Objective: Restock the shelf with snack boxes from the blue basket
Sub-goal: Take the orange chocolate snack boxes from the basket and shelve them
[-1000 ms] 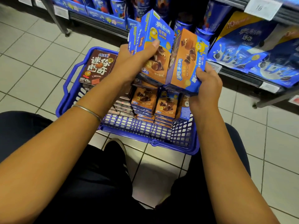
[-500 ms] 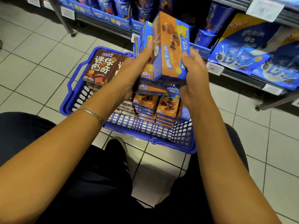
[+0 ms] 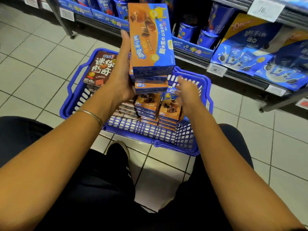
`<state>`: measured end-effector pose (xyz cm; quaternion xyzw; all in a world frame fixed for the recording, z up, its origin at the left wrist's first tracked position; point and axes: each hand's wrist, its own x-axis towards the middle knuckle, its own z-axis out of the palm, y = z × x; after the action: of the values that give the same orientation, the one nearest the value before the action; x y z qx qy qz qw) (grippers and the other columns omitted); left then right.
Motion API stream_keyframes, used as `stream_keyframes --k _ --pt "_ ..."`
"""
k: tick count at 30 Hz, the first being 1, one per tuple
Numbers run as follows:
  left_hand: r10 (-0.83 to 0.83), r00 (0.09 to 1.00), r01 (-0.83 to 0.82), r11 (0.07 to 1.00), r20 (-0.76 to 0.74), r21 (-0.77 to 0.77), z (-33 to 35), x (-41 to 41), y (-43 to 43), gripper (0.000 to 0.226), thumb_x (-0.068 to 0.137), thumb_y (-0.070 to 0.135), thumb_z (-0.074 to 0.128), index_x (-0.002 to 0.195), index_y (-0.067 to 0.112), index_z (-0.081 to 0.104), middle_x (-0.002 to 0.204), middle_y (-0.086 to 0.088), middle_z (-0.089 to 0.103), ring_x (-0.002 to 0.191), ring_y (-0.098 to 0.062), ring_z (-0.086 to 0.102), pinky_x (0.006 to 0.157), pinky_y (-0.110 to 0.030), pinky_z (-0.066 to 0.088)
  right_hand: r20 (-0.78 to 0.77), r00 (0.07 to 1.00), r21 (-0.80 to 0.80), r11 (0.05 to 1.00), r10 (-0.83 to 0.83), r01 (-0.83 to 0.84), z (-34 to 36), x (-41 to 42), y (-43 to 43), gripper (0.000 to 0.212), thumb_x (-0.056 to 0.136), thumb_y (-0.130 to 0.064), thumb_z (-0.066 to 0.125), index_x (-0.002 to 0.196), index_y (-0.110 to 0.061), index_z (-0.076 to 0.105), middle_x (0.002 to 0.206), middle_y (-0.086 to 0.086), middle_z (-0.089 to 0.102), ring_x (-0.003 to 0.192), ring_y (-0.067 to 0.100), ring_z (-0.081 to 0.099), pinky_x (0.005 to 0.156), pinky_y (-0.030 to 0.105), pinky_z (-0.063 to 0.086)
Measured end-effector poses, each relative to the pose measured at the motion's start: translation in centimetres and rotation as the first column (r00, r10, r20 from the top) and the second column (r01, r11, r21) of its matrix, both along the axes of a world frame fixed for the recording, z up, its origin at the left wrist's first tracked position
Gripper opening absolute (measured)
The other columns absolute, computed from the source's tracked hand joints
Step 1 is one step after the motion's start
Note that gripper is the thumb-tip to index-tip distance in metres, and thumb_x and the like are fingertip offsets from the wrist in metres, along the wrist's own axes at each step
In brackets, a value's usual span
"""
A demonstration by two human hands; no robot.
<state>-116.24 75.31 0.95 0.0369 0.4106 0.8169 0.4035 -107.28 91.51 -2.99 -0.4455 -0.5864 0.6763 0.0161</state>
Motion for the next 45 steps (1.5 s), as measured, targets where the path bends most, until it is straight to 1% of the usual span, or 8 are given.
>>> stream_keyframes --k 3,6,10,22,29,36,41,45 --pt "0.047 0.999 -0.048 0.999 -0.002 -0.016 -0.1 -0.1 -0.1 0.088 0.096 0.081 0.028 0.152 0.019 0.056 0.146 -0.014 0.064 0.131 -0.037 0.064 0.107 -0.057 0.052 0.136 0.969 0.009 0.978 0.205 -0.208 -4.3 -0.8 -2.5 0.039 0.096 -0.036 0.065 0.119 -0.005 0.063 0.121 0.021 0.067 0.115 0.038 0.064 0.103 0.055 0.050" --pt "0.077 0.997 -0.077 0.997 0.013 -0.014 -0.3 0.3 -0.5 0.087 0.097 0.081 0.029 0.148 0.018 0.060 0.141 -0.012 0.068 0.123 -0.035 0.069 0.105 -0.056 0.053 0.267 0.896 0.178 0.895 0.355 -0.408 -7.3 -1.3 -4.8 0.033 0.088 -0.048 0.069 0.083 -0.016 0.061 0.096 0.012 0.065 0.083 0.027 0.065 0.081 0.049 0.057" --pt "0.091 0.995 -0.090 0.995 0.025 -0.034 -0.5 0.7 -0.8 0.083 0.096 0.081 0.031 0.132 0.020 0.073 0.142 -0.014 0.067 0.127 -0.037 0.067 0.103 -0.057 0.054 0.344 0.874 0.278 0.852 0.342 -0.443 -9.8 -1.8 -6.0 0.064 0.076 -0.061 0.075 0.116 -0.012 0.067 0.126 0.015 0.059 0.105 0.034 0.062 0.096 0.045 0.052" --pt "0.104 0.991 -0.104 0.995 0.088 -0.003 -1.8 -0.1 -0.8 0.091 0.093 0.084 0.036 0.151 0.017 0.057 0.141 -0.015 0.067 0.126 -0.040 0.066 0.111 -0.066 0.047 -0.012 1.000 0.197 0.980 -0.024 0.026 -8.5 0.1 -5.0 0.018 0.092 -0.018 0.064 0.089 -0.001 0.064 0.082 0.016 0.056 0.074 0.024 0.046 0.067 0.039 0.036" --pt "0.080 0.992 -0.078 0.997 0.094 -0.028 -2.5 -0.9 -0.5 0.077 0.099 0.078 0.040 0.141 0.019 0.068 0.140 -0.015 0.069 0.125 -0.042 0.068 0.100 -0.063 0.053 -0.383 0.793 -0.209 0.881 -0.473 0.424 -0.2 2.2 -0.9 0.007 0.084 -0.025 0.060 0.085 -0.018 0.061 0.084 0.003 0.065 0.079 0.023 0.064 0.063 0.031 0.048" --pt "0.053 0.996 -0.050 0.998 0.076 -0.041 -3.2 -0.4 0.1 0.083 0.094 0.082 0.041 0.142 0.020 0.067 0.146 -0.015 0.064 0.134 -0.041 0.061 0.111 -0.063 0.048 -0.623 0.741 -0.233 0.964 -0.250 0.129 6.6 -0.1 -0.7 0.023 0.087 -0.026 0.063 0.106 -0.015 0.064 0.099 0.005 0.070 0.093 0.022 0.069 0.077 0.037 0.055" --pt "0.054 0.998 -0.050 0.995 0.045 -0.088 -3.3 0.4 0.6 0.082 0.098 0.080 0.035 0.145 0.019 0.064 0.146 -0.016 0.064 0.134 -0.041 0.061 0.111 -0.061 0.049 -0.466 0.883 0.166 0.986 0.065 0.015 7.4 0.0 -2.4 0.032 0.081 -0.039 0.067 0.096 -0.011 0.066 0.085 0.006 0.069 0.079 0.014 0.064 0.074 0.036 0.052" --pt "0.056 0.998 -0.057 0.993 -0.014 -0.100 -3.0 1.5 1.0 0.079 0.103 0.075 0.029 0.141 0.018 0.068 0.139 -0.015 0.069 0.126 -0.037 0.068 0.094 -0.049 0.060 -0.401 0.910 0.145 0.988 0.106 -0.051 6.9 0.0 -2.6 0.034 0.077 -0.044 0.069 0.095 -0.016 0.062 0.091 0.004 0.069 0.088 0.023 0.069 0.088 0.048 0.055"
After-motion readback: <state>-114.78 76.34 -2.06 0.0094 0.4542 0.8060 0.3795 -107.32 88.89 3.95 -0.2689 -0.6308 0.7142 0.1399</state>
